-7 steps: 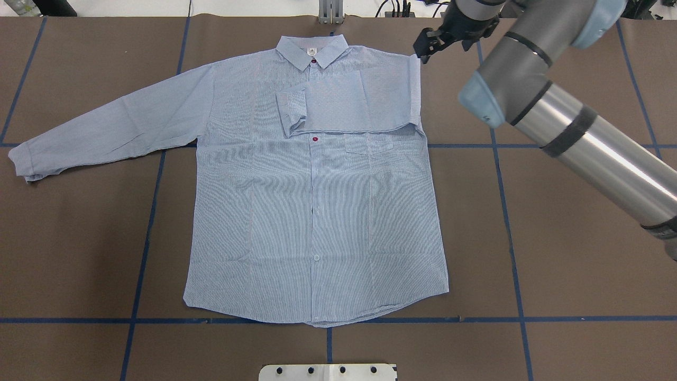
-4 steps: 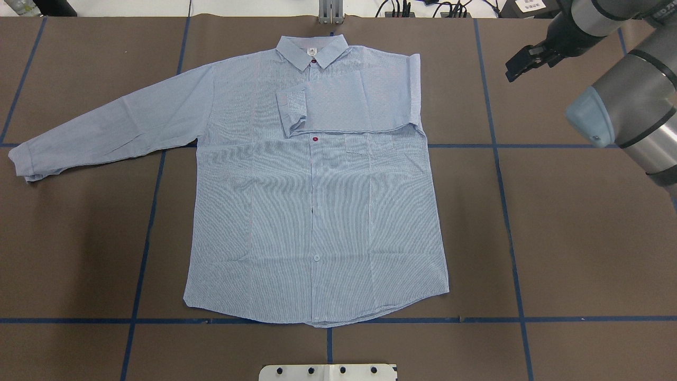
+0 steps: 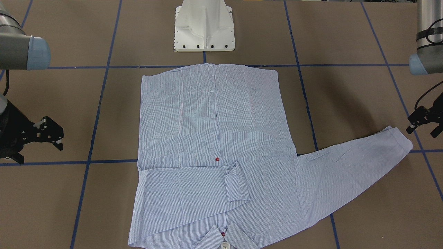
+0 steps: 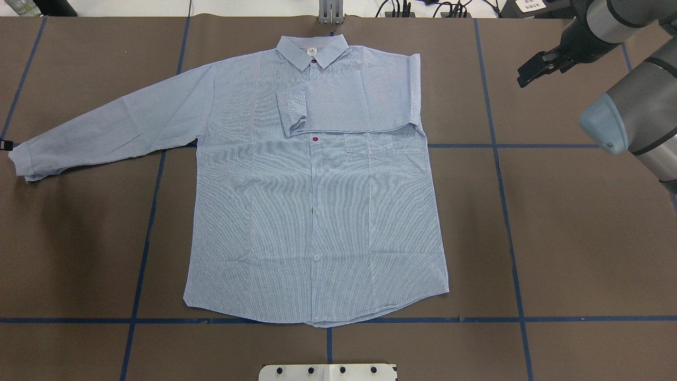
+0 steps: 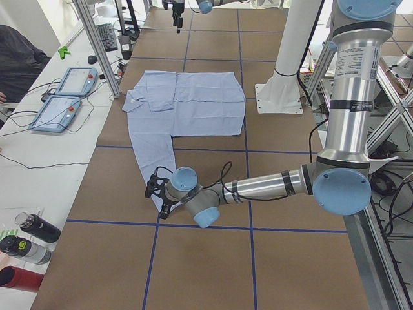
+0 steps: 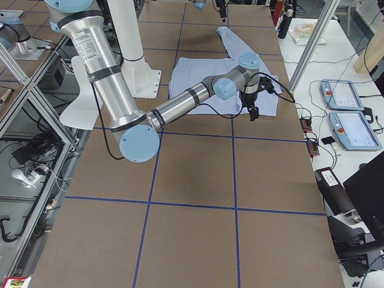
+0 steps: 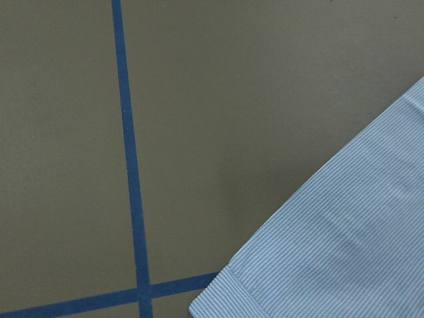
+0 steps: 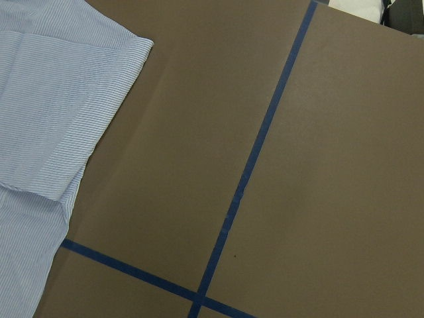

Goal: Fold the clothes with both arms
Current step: 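Grasp the cuff of the sleeve nearest the left gripper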

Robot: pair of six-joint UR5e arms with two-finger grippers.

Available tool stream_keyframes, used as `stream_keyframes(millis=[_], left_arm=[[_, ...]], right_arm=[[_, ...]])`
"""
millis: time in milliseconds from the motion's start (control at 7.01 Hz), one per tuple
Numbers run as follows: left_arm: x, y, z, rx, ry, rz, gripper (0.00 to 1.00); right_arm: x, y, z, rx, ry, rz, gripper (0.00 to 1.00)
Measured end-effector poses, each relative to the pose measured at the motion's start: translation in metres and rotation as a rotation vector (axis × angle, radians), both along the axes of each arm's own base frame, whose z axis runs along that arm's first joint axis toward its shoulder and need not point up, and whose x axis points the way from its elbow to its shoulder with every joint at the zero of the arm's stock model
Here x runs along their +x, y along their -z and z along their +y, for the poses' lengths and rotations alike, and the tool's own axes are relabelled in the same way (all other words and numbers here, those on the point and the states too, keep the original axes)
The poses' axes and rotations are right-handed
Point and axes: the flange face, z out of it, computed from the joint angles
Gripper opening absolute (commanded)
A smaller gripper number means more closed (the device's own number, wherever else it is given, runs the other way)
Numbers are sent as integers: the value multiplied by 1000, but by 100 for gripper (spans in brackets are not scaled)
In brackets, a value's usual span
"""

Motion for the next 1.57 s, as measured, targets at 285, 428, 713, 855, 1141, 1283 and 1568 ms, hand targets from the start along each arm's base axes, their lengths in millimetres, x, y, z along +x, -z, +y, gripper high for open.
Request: stream_keyframes(millis=[285,428,713,855,1141,1283,1568], left_arm=[[17,-13,24,-50,36,70,94],[24,-15,30,-72,56,88,93],[38,-16,35,-91,66,101,85],[41,-17,37,-97,65,103,79],[44,-18,38,-108,68,110,67],[44,-18,39,-112,69,113,55],[49,-17,40,-140,77,128,6]], right_arm=[[0,1,0,-1,-3,-1,99],[0,1,0,-2,-4,-2,99],[0,2,0,-2,-6,-2,99],[0,2,0,-3,-6,-2,99],[0,2,0,-4,-7,-2,99],[0,2,0,-4,-7,-2,99],[-1,3,0,-2,-7,-4,99]])
